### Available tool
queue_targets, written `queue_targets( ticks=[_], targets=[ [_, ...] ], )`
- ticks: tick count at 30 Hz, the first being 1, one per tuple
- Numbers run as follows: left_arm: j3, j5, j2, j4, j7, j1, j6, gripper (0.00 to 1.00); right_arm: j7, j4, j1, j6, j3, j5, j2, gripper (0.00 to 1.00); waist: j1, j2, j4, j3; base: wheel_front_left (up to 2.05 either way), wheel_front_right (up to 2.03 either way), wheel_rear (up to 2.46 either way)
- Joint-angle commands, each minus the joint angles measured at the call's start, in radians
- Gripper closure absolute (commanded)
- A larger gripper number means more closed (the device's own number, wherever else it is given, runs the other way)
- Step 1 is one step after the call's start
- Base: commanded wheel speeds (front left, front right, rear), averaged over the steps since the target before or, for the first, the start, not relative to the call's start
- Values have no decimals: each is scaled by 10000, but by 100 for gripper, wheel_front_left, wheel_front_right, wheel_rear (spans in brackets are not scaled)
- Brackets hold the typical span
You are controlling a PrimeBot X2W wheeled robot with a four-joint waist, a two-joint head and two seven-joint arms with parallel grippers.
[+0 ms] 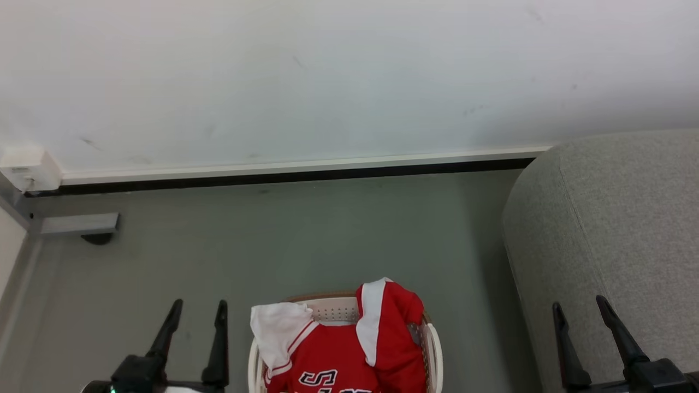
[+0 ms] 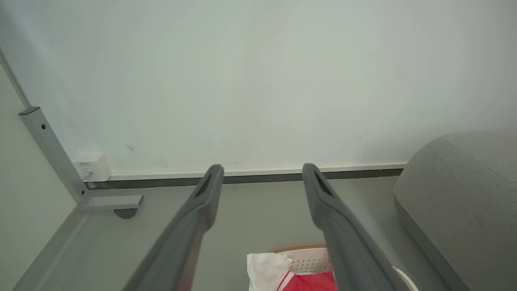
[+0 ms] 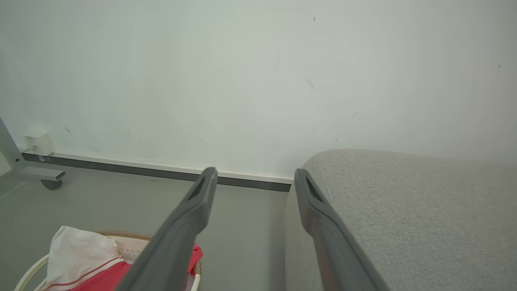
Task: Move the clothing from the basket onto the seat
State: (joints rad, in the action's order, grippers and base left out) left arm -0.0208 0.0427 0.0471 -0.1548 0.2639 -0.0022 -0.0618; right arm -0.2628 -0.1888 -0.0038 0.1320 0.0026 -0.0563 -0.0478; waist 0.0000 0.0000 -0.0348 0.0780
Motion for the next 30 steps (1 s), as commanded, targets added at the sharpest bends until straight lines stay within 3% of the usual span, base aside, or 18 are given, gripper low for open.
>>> queue_targets(
  ticks=[1, 7, 15, 30],
  targets=[
    [116, -228, 56, -42, 11, -224, -74, 0, -31, 105, -188, -23, 29, -98, -49, 0, 0, 0, -262, 385, 0, 0, 0],
    [719, -547, 225, -769, 11, -1251, -280, 0, -19, 569, -789, -24, 235, -266, -44, 0, 0, 0, -817, 1661, 0, 0, 0],
    [1844, -1395, 574, -3722, -20, -3611, -468, 0, -19, 1432, -1739, -23, 672, -585, -33, 0, 0, 0, -1501, 3863, 0, 0, 0],
    [2912, -2022, 398, -8503, -1787, -7853, -435, 0, -19, 3324, -3062, -24, 1548, -883, -33, 0, 0, 0, -1904, 7136, 0, 0, 0]
  ],
)
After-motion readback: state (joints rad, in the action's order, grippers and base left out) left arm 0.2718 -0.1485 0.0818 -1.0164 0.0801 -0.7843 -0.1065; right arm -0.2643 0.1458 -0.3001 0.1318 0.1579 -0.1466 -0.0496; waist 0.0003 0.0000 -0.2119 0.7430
